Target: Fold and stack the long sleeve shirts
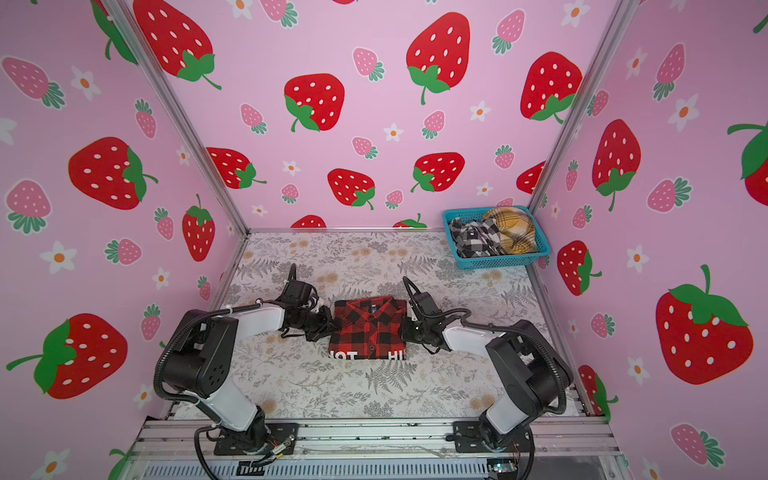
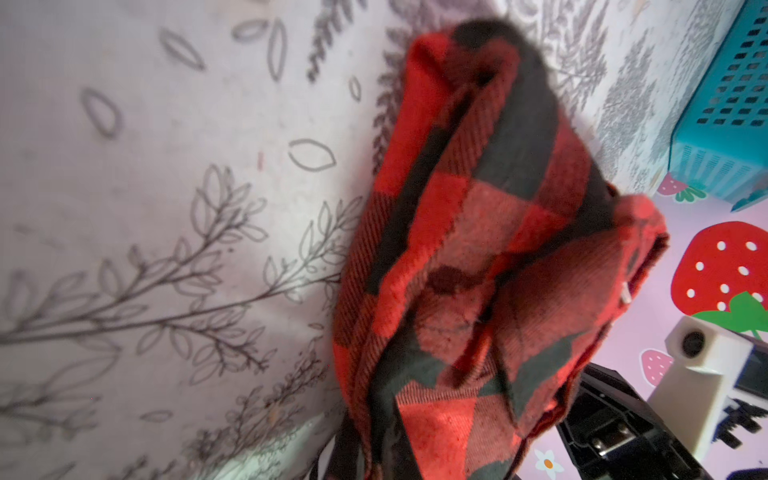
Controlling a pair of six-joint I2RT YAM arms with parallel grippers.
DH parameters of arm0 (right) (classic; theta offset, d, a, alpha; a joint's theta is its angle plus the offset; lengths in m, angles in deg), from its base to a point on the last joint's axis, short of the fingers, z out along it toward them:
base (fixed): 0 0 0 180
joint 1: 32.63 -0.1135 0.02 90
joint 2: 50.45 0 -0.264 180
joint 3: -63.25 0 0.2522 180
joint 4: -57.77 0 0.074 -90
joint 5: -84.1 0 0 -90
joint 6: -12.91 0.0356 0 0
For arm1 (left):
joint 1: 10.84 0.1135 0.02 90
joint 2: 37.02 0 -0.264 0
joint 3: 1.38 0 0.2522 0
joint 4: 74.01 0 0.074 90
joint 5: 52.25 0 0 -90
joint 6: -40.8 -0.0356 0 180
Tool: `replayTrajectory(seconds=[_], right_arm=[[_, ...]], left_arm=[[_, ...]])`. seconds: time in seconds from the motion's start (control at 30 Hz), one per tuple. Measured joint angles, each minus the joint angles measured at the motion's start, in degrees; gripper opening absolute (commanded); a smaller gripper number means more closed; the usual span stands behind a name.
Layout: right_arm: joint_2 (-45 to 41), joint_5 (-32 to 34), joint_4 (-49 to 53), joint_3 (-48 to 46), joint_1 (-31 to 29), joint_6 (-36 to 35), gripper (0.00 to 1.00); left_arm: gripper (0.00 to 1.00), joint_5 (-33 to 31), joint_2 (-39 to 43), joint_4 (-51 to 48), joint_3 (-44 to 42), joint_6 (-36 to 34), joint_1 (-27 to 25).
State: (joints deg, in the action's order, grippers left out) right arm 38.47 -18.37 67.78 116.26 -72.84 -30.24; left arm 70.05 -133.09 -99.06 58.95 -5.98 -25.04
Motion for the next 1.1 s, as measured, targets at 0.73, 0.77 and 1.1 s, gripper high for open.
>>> replayTrajectory(seconds=[0.73, 0.77, 1.1], right_arm=[[-9.3, 0.4, -4.5, -5.9, 0.3, 0.0, 0.22], [-9.4, 0.4, -4.6, -5.9, 0.3, 0.0, 0.22], [-10.7, -0.2, -5.7, -7.0, 0.3, -0.1, 0.22]], left_arm=[[0.00, -33.7, 7.0, -30.2, 19.1, -18.1, 14.2], [0.00, -35.3, 7.0, -30.5, 20.1, -19.3, 15.6], [0.00, -45.1, 0.5, -29.7, 27.5, -26.0, 29.1]])
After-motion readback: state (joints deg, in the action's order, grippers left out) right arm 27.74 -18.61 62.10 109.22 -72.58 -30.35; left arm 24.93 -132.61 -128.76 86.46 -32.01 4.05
